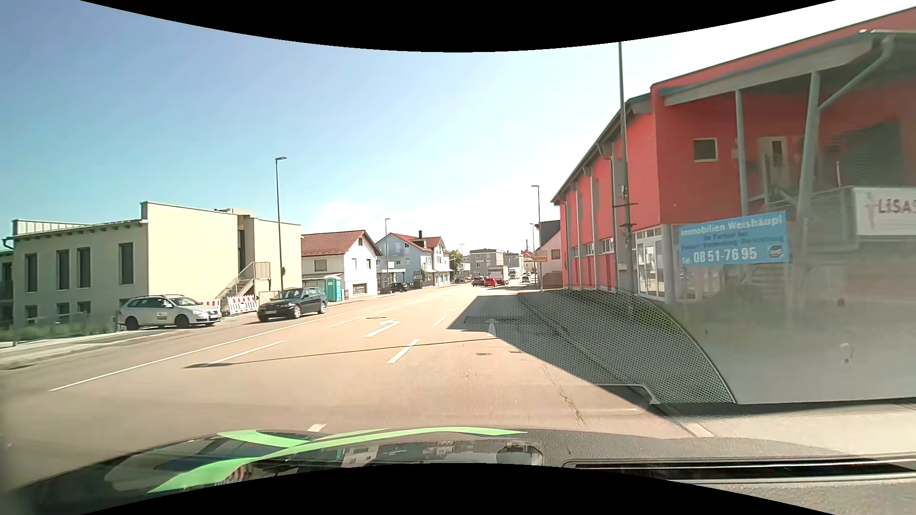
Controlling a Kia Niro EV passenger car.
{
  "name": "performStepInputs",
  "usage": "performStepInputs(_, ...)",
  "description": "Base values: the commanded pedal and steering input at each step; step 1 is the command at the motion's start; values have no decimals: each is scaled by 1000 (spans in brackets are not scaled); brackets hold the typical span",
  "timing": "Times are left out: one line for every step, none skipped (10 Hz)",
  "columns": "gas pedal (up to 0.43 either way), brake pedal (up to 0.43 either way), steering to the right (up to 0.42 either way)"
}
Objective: Follow the waypoints while adhering to traffic rules and regulations
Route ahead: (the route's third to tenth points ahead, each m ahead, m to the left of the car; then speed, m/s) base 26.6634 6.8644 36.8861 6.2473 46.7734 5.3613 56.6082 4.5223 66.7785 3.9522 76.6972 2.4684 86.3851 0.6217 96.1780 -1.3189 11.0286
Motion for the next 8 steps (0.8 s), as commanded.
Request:
performStepInputs(87, 0, 9)
performStepInputs(87, 0, 9)
performStepInputs(87, 0, 9)
performStepInputs(87, 0, 9)
performStepInputs(87, 0, 9)
performStepInputs(87, 0, 8)
performStepInputs(87, 0, 8)
performStepInputs(87, 0, 8)
